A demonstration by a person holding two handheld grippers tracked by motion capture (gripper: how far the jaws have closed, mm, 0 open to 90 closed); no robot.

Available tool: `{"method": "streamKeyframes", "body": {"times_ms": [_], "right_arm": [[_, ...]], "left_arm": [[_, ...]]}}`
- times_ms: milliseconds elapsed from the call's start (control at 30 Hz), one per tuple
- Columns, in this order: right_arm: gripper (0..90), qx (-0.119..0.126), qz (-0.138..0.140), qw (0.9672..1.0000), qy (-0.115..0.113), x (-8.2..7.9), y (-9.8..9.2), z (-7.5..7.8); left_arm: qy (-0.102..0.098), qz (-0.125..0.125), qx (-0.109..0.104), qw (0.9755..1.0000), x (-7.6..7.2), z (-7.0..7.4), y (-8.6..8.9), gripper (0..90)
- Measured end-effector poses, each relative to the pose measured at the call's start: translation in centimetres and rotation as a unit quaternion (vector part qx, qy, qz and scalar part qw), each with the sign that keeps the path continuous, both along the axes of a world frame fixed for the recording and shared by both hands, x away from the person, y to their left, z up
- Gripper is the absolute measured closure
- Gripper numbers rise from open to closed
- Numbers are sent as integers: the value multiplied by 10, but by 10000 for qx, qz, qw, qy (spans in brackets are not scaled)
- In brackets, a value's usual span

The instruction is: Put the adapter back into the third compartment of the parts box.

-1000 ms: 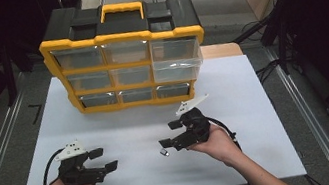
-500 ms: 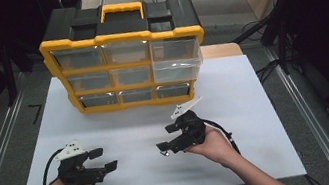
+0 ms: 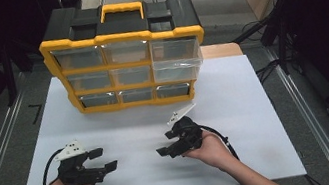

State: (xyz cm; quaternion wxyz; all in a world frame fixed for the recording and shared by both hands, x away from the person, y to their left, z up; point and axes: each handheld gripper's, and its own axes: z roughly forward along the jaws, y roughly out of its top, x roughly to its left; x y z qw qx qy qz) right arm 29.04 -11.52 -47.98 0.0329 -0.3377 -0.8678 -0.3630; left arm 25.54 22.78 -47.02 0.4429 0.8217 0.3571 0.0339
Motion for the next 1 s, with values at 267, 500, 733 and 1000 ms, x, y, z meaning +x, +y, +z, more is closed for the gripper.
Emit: {"method": "streamKeyframes", "body": {"times_ms": [267,500,733,1000], "right_arm": [[337,-263,-15,9997,11,-2,6,-10],[411,-563,6,9984,56,-5,15,-15],[479,-795,-54,9967,-121,-10,21,-16],[623,-918,-64,9956,-156,-13,25,-15]], "left_arm": [[7,-5,0,10000,0,0,0,244],[8,-7,-10,10000,0,0,0,244],[12,3,6,10000,0,0,0,244],[20,2,19,10000,0,0,0,244]]}}
